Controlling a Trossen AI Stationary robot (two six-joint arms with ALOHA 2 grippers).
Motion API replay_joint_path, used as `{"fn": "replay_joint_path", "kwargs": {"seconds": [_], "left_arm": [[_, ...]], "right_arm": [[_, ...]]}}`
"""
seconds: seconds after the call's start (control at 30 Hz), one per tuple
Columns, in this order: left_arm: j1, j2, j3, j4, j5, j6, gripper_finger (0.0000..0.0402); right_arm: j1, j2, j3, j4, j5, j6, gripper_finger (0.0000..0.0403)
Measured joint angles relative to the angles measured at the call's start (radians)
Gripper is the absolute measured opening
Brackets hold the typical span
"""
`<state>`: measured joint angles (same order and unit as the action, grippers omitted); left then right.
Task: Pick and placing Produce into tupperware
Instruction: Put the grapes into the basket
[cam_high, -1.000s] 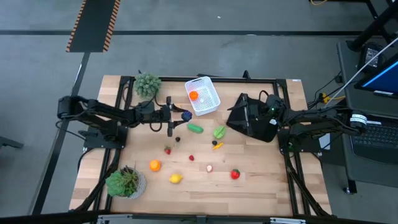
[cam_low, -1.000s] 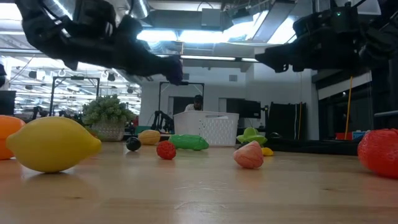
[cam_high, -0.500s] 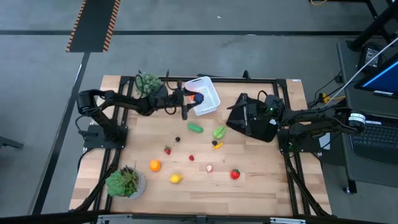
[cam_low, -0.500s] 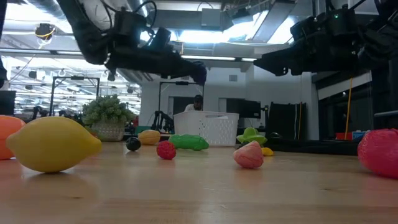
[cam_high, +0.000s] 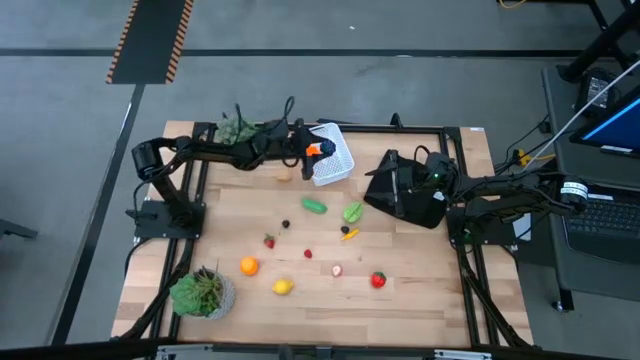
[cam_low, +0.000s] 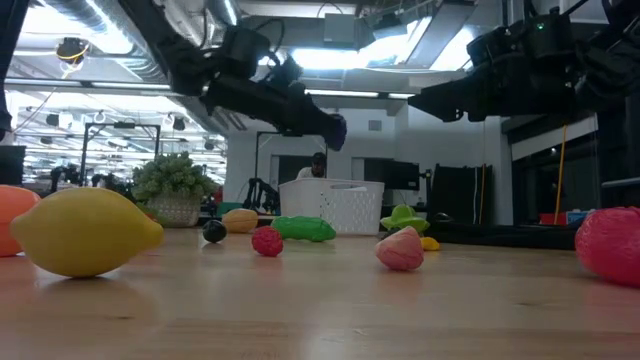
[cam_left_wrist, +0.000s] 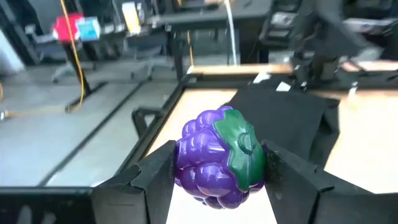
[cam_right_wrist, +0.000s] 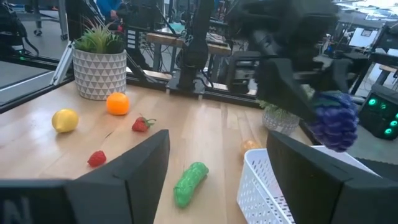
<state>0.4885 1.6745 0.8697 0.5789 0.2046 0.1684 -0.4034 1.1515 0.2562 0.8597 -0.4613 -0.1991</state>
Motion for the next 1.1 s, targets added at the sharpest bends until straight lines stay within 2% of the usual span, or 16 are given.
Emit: {"fn": "replay_joint_path", "kwargs": {"seconds": [0.3,0.53,0.87,1.1], "left_arm": [[0.03,-0.001,0.273,-0.559,-0.005,0.061,0.0203],[0.028,0.009,0.442,-0.842,-0.011,0.076,0.0204],[0.046,0.07,0.54,-0.923,-0.028,0.079,0.0204],[0.069,0.13,0.542,-0.932,-0.029,0.082,0.0204]], "right_arm": [[0.0,0.0,0.0,-0.011,0.0,0.014,0.0271],[0.0,0.0,0.0,-0.013,0.01,0.038,0.0271],[0.0,0.0,0.0,-0.018,0.022,0.04,0.0271],[0.0,0.0,0.0,-0.019,0.027,0.04,0.0271]]}}
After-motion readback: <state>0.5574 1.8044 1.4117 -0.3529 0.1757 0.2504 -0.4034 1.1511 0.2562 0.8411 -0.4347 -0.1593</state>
